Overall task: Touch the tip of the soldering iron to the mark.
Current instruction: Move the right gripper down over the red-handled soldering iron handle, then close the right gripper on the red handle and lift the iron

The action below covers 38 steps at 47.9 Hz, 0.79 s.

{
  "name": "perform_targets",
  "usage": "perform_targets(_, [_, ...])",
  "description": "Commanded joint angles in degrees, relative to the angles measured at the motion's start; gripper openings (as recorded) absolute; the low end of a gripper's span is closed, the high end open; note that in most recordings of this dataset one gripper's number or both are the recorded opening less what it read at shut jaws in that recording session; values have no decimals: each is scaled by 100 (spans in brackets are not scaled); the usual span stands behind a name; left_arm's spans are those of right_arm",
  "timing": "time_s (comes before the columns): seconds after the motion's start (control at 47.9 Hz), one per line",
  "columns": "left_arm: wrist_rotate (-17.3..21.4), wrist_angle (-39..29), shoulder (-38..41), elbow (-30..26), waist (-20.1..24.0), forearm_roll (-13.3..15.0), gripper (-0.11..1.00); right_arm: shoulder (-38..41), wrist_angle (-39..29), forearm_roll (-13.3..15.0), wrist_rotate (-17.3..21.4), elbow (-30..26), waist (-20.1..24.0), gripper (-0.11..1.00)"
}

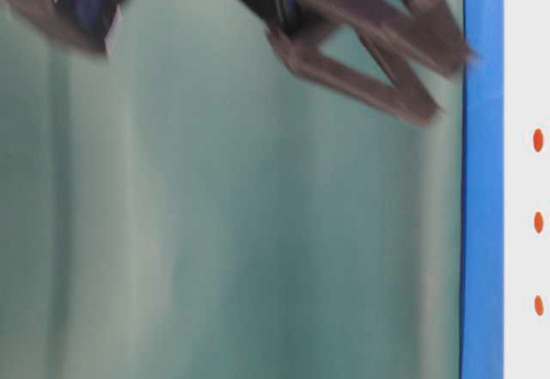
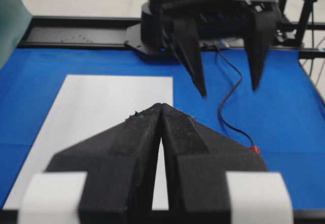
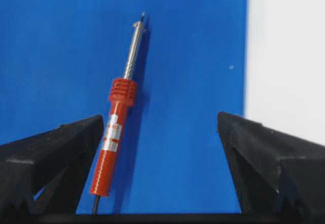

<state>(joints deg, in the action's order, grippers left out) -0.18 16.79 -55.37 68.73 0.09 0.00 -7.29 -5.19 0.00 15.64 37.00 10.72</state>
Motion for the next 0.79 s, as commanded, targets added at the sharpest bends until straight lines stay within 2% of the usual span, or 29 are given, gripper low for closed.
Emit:
perform_targets(0.0, [-9, 35, 9, -62, 9, -9, 0, 325, -352, -18, 62, -492, 44, 89])
perform_targets(0.146, [-9, 35, 0, -53, 9, -9, 0, 993, -800, -9, 272, -976, 114, 89])
perform_targets(0.292, [-9, 44, -9, -35, 9, -9, 0, 1529, -905, -9, 519, -1266, 158, 89])
perform_targets(0.772, [-9, 35, -26, 9, 9, -9, 0, 2320, -729, -9, 1081, -1503, 369, 89])
